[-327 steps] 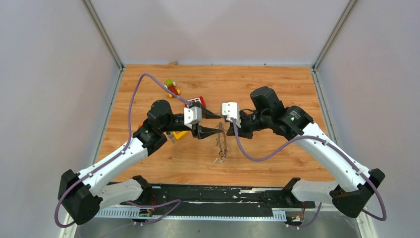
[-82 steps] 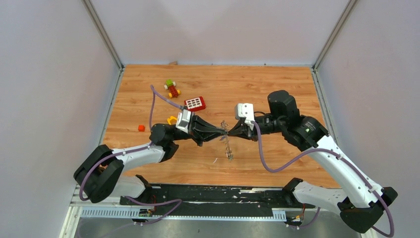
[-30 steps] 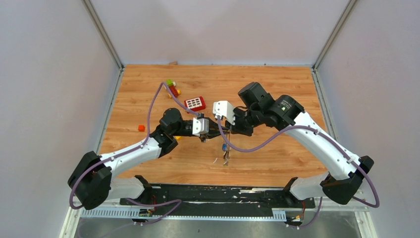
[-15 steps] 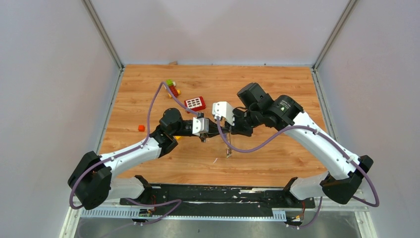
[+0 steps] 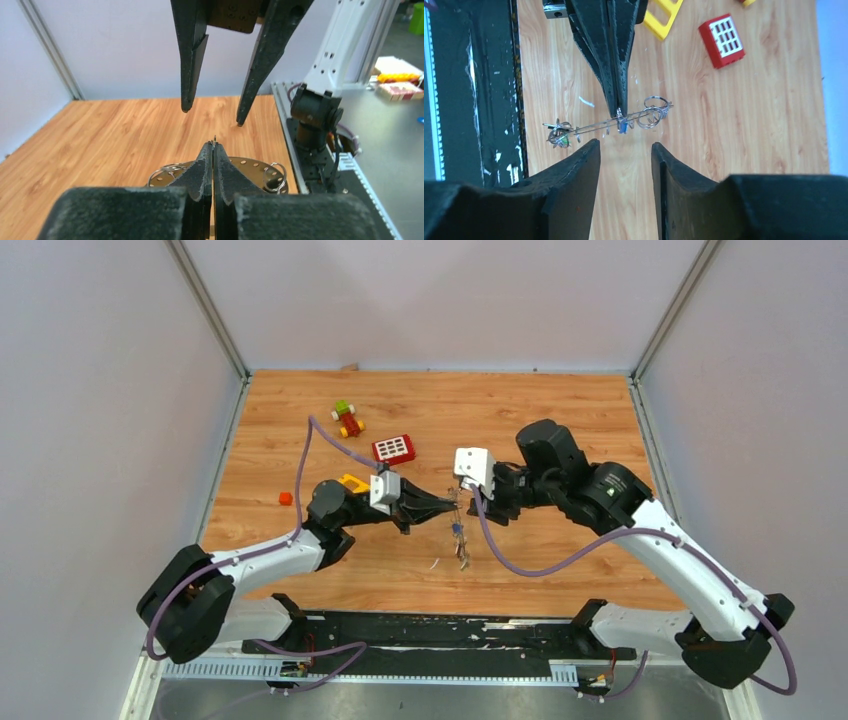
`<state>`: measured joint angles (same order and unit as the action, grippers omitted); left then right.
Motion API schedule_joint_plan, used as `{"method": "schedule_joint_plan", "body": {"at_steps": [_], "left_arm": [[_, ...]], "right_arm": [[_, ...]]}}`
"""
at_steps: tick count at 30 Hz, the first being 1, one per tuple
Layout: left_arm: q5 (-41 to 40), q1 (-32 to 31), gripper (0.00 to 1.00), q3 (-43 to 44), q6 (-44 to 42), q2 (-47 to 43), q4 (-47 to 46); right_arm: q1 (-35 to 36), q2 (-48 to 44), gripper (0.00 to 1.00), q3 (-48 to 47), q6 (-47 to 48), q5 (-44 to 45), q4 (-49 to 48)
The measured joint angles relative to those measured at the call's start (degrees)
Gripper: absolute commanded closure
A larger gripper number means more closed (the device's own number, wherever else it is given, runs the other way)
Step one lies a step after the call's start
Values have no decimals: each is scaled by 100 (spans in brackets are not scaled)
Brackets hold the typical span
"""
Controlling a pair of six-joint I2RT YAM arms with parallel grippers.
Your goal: Put the keys on the keyring
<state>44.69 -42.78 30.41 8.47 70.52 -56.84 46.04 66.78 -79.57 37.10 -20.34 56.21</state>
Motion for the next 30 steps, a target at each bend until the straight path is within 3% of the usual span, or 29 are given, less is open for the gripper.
{"method": "schedule_joint_plan", "body": {"at_steps": [7, 13, 20, 30], "left_arm": [[-188, 17, 100, -256, 1130, 9, -1606], [-280, 17, 100, -306, 1731, 101, -2406], [-284, 15, 100, -306, 2149, 264, -2702], [-278, 0, 100, -306, 2315, 400, -2721]], "right_arm": [[-411, -601, 63, 597, -109, -730, -911], [-608, -761, 67, 820, -216, -1344, -1408], [-654, -772, 67, 850, -254, -2092, -1585], [-675, -717, 81, 874, -269, -2481, -1692]]}}
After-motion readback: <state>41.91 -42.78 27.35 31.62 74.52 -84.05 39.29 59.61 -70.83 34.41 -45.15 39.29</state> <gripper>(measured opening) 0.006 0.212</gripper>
